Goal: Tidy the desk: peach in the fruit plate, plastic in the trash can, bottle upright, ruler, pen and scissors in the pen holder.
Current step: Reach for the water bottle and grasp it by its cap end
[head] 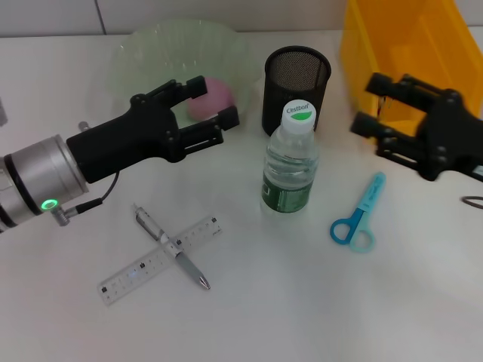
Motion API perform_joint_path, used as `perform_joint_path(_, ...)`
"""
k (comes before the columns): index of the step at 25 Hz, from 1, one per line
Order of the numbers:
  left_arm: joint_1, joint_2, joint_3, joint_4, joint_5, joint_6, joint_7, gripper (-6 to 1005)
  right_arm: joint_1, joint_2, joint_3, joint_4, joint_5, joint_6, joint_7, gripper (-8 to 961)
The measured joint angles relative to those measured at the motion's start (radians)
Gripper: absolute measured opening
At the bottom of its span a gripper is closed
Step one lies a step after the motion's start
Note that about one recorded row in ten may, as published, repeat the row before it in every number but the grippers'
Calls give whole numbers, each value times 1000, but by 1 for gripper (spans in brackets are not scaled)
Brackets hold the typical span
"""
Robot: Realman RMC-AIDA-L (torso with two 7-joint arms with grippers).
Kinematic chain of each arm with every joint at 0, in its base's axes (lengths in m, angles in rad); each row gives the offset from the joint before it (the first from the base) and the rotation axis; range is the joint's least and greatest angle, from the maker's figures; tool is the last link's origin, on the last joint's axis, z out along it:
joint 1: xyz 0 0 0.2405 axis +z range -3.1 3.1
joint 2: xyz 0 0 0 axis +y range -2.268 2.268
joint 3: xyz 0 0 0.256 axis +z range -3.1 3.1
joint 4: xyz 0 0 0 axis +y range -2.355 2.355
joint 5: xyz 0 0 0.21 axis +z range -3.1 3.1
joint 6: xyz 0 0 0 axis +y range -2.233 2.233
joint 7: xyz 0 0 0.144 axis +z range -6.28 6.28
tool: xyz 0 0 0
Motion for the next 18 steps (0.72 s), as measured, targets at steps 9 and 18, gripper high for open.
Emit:
perform_joint_path(9,-109,-63,1,-13,119,-42,-15,724,-173,-10,11,-105,105,-120,37,652)
perform_joint_path(18,-173,-76,23,-36,150,-96,-17,708,-263,-8,22,-103,103,-112,21,653)
